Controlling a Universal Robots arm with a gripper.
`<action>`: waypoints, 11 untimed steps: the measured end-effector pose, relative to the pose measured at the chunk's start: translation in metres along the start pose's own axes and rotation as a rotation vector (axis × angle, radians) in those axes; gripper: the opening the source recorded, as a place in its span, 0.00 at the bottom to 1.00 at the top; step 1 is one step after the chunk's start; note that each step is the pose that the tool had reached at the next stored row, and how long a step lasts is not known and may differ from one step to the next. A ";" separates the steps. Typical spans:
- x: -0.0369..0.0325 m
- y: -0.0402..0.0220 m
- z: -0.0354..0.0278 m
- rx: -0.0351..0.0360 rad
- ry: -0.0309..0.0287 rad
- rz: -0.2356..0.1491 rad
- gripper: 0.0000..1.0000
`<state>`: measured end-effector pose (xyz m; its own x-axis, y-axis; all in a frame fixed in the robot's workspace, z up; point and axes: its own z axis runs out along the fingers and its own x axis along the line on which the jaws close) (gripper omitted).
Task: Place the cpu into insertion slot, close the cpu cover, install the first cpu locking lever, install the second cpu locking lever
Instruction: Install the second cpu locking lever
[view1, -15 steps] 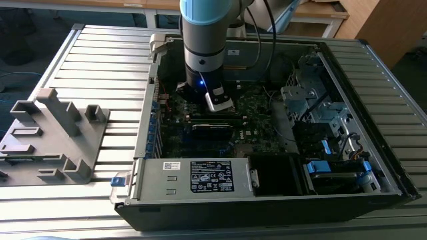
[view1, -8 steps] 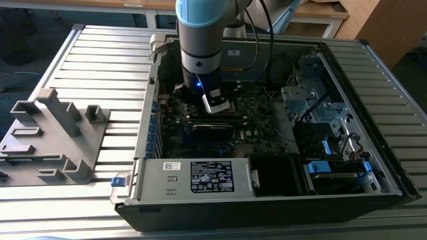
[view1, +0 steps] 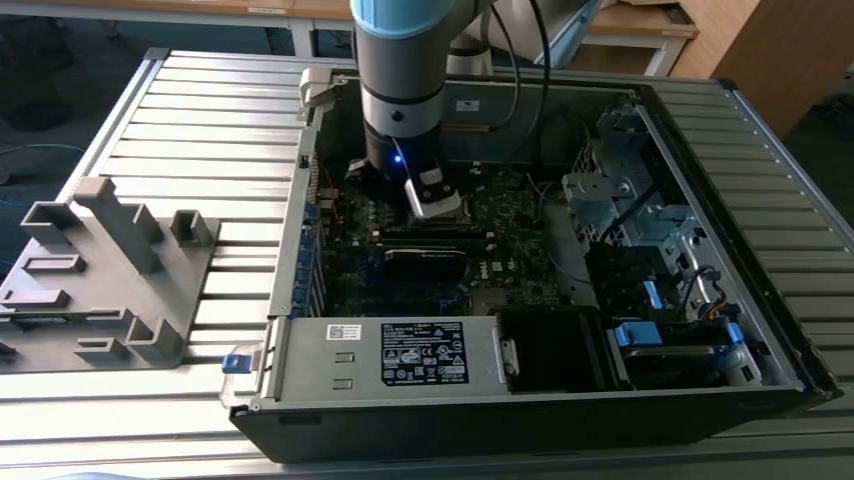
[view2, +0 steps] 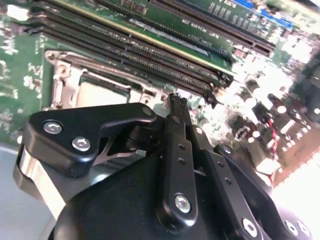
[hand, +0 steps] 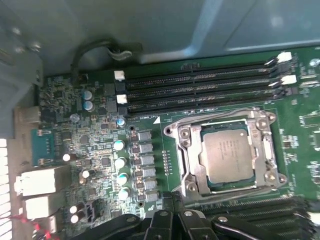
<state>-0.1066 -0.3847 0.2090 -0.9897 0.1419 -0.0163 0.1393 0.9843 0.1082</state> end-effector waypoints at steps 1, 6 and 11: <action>-0.0001 0.0004 -0.0035 0.0000 0.0000 0.000 0.10; -0.0022 0.0012 -0.0080 0.0000 -0.0002 0.001 0.10; -0.0165 0.0032 -0.0074 0.0000 -0.0005 0.004 0.10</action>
<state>-0.0900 -0.3847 0.2170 -0.9891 0.1461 -0.0163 0.1435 0.9837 0.1082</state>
